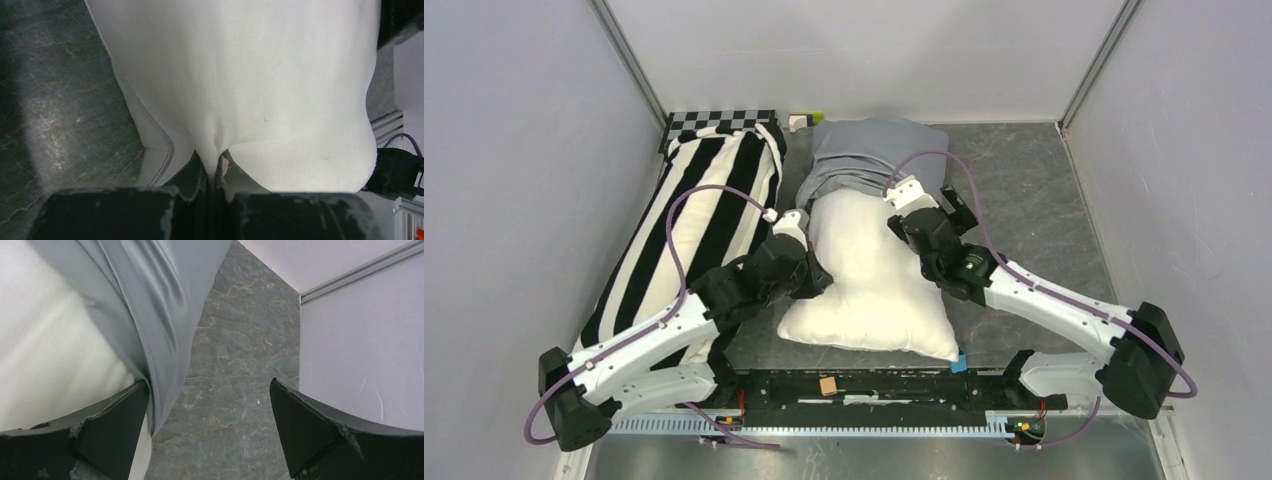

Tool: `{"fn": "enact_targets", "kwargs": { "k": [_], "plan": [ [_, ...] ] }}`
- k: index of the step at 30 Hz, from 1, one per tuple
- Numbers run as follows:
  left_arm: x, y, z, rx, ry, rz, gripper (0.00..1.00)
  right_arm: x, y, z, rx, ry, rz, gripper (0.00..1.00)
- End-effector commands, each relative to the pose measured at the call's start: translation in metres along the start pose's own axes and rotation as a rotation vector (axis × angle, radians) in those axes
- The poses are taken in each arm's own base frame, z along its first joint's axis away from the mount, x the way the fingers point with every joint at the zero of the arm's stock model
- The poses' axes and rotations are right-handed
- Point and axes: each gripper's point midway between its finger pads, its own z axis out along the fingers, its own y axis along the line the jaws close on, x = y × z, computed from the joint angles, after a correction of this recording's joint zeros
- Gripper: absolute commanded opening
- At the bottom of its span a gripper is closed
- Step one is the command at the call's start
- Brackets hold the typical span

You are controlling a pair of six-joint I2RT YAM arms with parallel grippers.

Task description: Remove the pillowcase from the pillow

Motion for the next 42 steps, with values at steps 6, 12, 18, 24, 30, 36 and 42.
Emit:
{"fn": "enact_targets", "kwargs": {
  "k": [6,12,18,24,30,36,42],
  "plan": [
    [-0.026,-0.005,-0.046,0.034,-0.045,0.069,0.02,-0.011,-0.005,0.036,0.106,0.025,-0.005,0.98],
    [-0.036,0.007,-0.082,0.010,-0.093,0.036,0.02,0.001,-0.037,0.084,0.189,0.072,0.068,0.98],
    [-0.043,0.014,-0.120,0.034,-0.137,-0.007,0.02,0.005,-0.046,0.134,0.198,0.101,0.138,0.98],
    [-0.042,0.021,-0.131,0.030,-0.148,-0.017,0.02,-0.006,-0.041,0.161,0.160,0.131,0.152,0.98],
    [-0.043,0.013,-0.114,0.032,-0.136,-0.002,0.02,-0.032,-0.036,0.121,-0.042,0.018,0.220,0.98],
    [-0.050,0.012,-0.104,-0.006,-0.147,0.030,0.02,-0.029,-0.019,0.062,-0.269,-0.065,0.278,0.98],
    [-0.049,0.026,-0.093,-0.111,-0.119,0.085,0.31,0.008,0.004,0.022,-0.379,-0.105,0.350,0.98]
  ]
}}
